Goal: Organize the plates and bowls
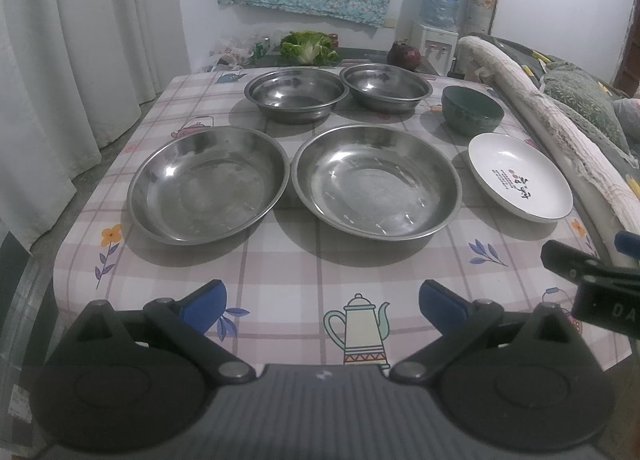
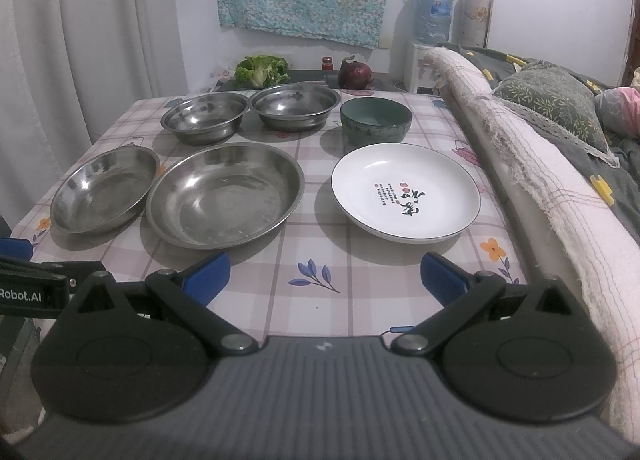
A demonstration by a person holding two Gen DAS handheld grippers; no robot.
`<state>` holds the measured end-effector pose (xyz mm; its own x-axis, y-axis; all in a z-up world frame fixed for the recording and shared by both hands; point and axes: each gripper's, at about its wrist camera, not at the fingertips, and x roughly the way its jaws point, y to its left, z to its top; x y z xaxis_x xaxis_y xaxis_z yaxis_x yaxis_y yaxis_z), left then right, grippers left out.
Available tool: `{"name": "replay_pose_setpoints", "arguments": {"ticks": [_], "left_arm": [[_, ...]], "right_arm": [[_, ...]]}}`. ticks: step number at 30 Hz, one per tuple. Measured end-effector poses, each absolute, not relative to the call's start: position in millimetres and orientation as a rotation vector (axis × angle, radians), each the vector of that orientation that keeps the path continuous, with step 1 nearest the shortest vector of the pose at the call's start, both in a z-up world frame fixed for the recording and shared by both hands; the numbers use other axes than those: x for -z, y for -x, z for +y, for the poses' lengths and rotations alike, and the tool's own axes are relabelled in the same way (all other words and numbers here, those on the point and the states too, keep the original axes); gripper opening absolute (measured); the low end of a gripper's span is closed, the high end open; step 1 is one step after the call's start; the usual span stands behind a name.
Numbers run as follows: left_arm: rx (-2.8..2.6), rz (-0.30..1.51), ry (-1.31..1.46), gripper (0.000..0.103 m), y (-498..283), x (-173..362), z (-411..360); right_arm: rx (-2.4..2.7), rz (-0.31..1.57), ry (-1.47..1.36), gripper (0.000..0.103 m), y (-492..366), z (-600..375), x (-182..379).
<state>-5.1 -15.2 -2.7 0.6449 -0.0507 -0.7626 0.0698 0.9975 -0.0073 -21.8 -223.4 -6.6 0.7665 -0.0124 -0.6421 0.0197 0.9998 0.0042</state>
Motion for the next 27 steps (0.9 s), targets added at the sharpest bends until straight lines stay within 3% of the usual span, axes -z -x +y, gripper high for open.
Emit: {"name": "replay_pose_setpoints", "arguments": {"ticks": [27], "left_arm": [[0.067,0.871,-0.026,0.103,7.6,5.3,-11.8]], "right_arm": [[0.013,0.699,-0.012,0.102,21.6,-222.5,6.3]]}}
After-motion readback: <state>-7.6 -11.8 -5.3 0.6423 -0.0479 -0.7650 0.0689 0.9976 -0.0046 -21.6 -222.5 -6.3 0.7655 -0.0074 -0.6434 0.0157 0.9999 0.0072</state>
